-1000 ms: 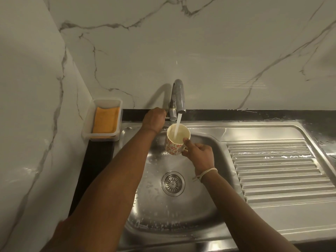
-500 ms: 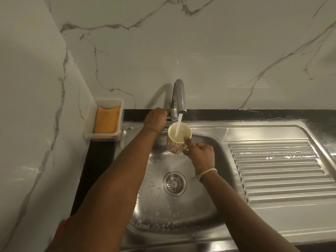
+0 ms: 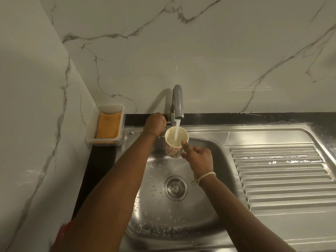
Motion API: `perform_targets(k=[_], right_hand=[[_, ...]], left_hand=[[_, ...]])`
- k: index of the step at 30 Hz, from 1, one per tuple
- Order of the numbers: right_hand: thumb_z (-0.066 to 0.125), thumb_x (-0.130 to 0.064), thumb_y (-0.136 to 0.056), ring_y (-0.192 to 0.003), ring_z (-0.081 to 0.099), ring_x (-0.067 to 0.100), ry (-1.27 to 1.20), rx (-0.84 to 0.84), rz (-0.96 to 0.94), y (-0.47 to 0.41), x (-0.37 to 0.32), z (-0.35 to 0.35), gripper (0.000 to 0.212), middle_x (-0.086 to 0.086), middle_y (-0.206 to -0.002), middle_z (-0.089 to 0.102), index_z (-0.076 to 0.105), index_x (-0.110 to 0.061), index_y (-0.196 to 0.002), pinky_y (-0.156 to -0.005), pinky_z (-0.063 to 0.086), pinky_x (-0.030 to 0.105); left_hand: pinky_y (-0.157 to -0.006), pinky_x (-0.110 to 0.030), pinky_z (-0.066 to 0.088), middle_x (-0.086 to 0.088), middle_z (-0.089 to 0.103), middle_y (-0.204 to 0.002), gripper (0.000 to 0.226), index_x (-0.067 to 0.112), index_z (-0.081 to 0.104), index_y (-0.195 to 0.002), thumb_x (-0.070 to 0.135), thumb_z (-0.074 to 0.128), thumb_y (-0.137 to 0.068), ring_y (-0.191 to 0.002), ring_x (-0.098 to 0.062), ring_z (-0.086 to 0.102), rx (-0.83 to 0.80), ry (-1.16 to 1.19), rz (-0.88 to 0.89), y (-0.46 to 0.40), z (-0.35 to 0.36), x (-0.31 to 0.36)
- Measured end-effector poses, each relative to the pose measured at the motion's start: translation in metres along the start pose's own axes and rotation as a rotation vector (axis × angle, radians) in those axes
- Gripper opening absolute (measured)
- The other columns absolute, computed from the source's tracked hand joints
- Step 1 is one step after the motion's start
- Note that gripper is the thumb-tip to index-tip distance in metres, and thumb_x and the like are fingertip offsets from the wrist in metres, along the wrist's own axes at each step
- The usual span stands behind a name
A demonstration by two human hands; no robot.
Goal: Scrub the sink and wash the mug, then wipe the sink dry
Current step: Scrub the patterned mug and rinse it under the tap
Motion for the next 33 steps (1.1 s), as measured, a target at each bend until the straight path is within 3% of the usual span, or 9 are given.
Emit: perform_targets(k=[4, 7, 12, 14, 21, 24, 28, 30, 33], right_hand=[[0.074, -0.048, -0.083, -0.074, 0.071, 0.038, 0.022, -0.025, -0.012, -0.004, -0.001, -0.003, 0.049, 0.013, -0.059, 0.069, 0.065, -0.011, -0.052, -0.072, 0.058, 0.051], [0.074, -0.050, -0.083, -0.074, 0.072, 0.037, 0.038, -0.049, -0.020, -0.009, 0.000, -0.004, 0.050, 0.012, -0.056, 0.067, 0.063, -0.016, -0.047, -0.073, 0.059, 0.054], [0.072, -0.057, -0.079, -0.075, 0.071, 0.040, 0.054, -0.089, -0.020, -0.012, 0.001, -0.005, 0.053, 0.014, -0.057, 0.066, 0.064, -0.015, -0.048, -0.073, 0.059, 0.056], [0.069, -0.067, -0.073, -0.075, 0.070, 0.041, 0.060, -0.119, -0.032, -0.014, 0.002, -0.007, 0.060, 0.018, -0.059, 0.066, 0.066, -0.010, -0.054, -0.072, 0.058, 0.058], [0.070, -0.056, -0.081, -0.075, 0.068, 0.044, 0.097, -0.152, -0.040, -0.020, 0.000, -0.013, 0.054, 0.021, -0.063, 0.068, 0.068, -0.007, -0.057, -0.072, 0.058, 0.057], [0.072, -0.052, -0.083, -0.075, 0.069, 0.044, 0.099, -0.169, -0.041, -0.020, -0.002, -0.017, 0.054, 0.022, -0.062, 0.066, 0.066, -0.006, -0.056, -0.073, 0.058, 0.058], [0.071, -0.050, -0.085, -0.073, 0.073, 0.035, 0.125, -0.194, -0.019, -0.018, -0.003, -0.033, 0.048, 0.012, -0.061, 0.071, 0.068, -0.012, -0.055, -0.073, 0.059, 0.056], [0.070, -0.046, -0.087, -0.073, 0.075, 0.027, 0.104, -0.209, 0.009, -0.017, -0.005, -0.049, 0.045, 0.010, -0.066, 0.074, 0.072, -0.008, -0.063, -0.075, 0.061, 0.052], [0.066, -0.038, -0.092, -0.070, 0.076, 0.017, 0.153, -0.179, 0.038, -0.020, -0.006, -0.086, 0.043, 0.004, -0.069, 0.076, 0.075, 0.001, -0.076, -0.069, 0.063, 0.038]], left_hand=[[-0.080, -0.035, 0.059, -0.006, 0.074, -0.076, 0.010, 0.011, 0.076, -0.086, 0.020, 0.072, -0.086, -0.077, -0.021, 0.072, -0.101, 0.496, -0.212, 0.000, -0.004, -0.014], [-0.080, -0.046, 0.059, -0.008, 0.074, -0.074, 0.021, 0.010, 0.074, -0.081, 0.030, 0.069, -0.088, -0.076, -0.026, 0.072, -0.104, 0.635, -0.349, 0.001, 0.003, -0.019], [-0.059, -0.025, 0.054, -0.011, 0.072, -0.081, 0.034, 0.003, 0.071, -0.089, 0.035, 0.061, -0.094, -0.066, -0.017, 0.065, -0.112, 0.701, -0.466, 0.006, 0.010, -0.012], [-0.064, -0.026, 0.054, -0.011, 0.073, -0.086, 0.032, 0.004, 0.072, -0.091, 0.033, 0.058, -0.096, -0.072, -0.018, 0.066, -0.124, 0.735, -0.476, 0.005, 0.013, -0.011], [-0.079, -0.045, 0.058, -0.012, 0.068, -0.072, 0.029, 0.000, 0.070, -0.083, 0.022, 0.057, -0.096, -0.063, -0.020, 0.062, -0.111, 0.660, -0.373, 0.007, -0.001, -0.001], [-0.068, -0.033, 0.056, -0.004, 0.066, -0.069, 0.021, 0.000, 0.069, -0.083, 0.017, 0.064, -0.092, -0.060, -0.013, 0.062, -0.037, 0.333, -0.101, 0.008, -0.018, 0.018], [-0.080, -0.037, 0.056, -0.015, 0.066, -0.100, 0.028, -0.004, 0.061, -0.109, 0.015, 0.067, -0.090, -0.089, -0.027, 0.067, -0.068, -0.048, 0.093, 0.005, -0.035, 0.046], [-0.080, -0.040, 0.058, -0.017, 0.067, -0.101, 0.031, -0.004, 0.061, -0.110, 0.018, 0.069, -0.089, -0.091, -0.029, 0.068, -0.041, -0.030, 0.053, 0.006, -0.030, 0.044], [-0.067, -0.039, 0.060, -0.012, 0.070, -0.087, 0.033, 0.001, 0.067, -0.100, 0.032, 0.070, -0.087, -0.076, -0.024, 0.069, 0.265, 0.218, -0.067, 0.025, 0.005, 0.043]])
Point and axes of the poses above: each hand's wrist, its own y-axis away from the middle knuckle, its own z-axis out of the palm, x = y × z, the point moved 1 cm from there along -y, towards the middle knuckle
